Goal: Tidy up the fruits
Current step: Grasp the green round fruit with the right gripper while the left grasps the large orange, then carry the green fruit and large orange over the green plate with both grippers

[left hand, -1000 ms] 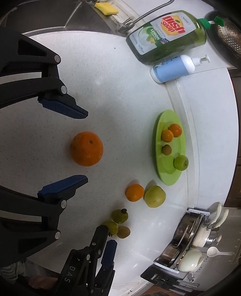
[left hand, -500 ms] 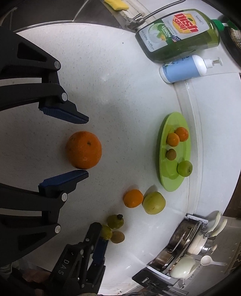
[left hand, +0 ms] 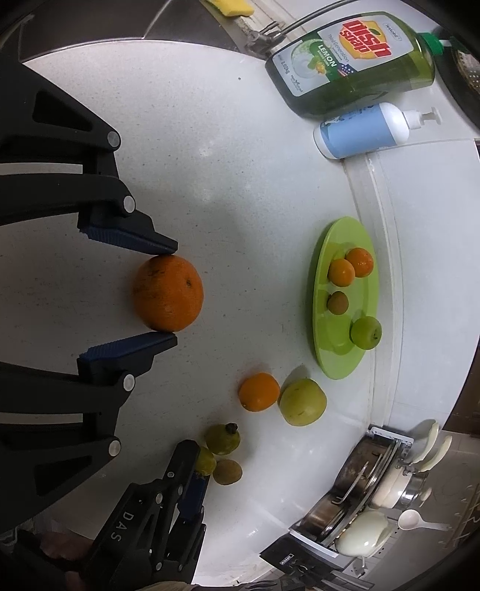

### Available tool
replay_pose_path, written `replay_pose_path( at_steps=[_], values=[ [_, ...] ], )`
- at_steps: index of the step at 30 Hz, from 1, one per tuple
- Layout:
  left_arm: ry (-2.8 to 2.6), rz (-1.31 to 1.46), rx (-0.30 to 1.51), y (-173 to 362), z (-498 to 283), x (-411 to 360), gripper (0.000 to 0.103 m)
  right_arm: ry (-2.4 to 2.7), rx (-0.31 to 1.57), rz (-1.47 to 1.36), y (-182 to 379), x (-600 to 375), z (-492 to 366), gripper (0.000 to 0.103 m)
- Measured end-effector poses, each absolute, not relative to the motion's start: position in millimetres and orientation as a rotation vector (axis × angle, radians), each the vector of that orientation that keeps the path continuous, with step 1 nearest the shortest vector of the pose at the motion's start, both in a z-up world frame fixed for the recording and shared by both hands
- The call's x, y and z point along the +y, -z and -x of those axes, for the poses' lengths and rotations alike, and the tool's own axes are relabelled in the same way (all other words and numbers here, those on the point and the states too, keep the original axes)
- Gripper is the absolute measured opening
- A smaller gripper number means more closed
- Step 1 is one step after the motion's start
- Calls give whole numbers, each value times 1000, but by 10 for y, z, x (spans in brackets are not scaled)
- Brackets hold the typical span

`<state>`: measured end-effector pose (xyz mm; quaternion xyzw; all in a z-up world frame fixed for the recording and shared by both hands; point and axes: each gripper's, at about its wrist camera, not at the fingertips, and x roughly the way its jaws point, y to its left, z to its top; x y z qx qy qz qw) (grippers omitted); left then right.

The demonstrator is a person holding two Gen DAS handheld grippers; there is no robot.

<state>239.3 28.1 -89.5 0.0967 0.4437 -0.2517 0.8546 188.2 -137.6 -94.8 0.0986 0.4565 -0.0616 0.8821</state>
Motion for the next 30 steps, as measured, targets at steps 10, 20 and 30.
replay_pose_path(
  at_steps=[10,20,30],
  values=[
    [537,-201,901,787,-2290,233,43,95,922,-176,847,-1355,-1812,31],
    [528,-197,847,593,-2170,172,43,56,878,-149,683,-1397,-1736,31],
    [508,-177,792,382,-2087,81,43,-22,828,-101,443,-1441,-1700,31]
  ],
)
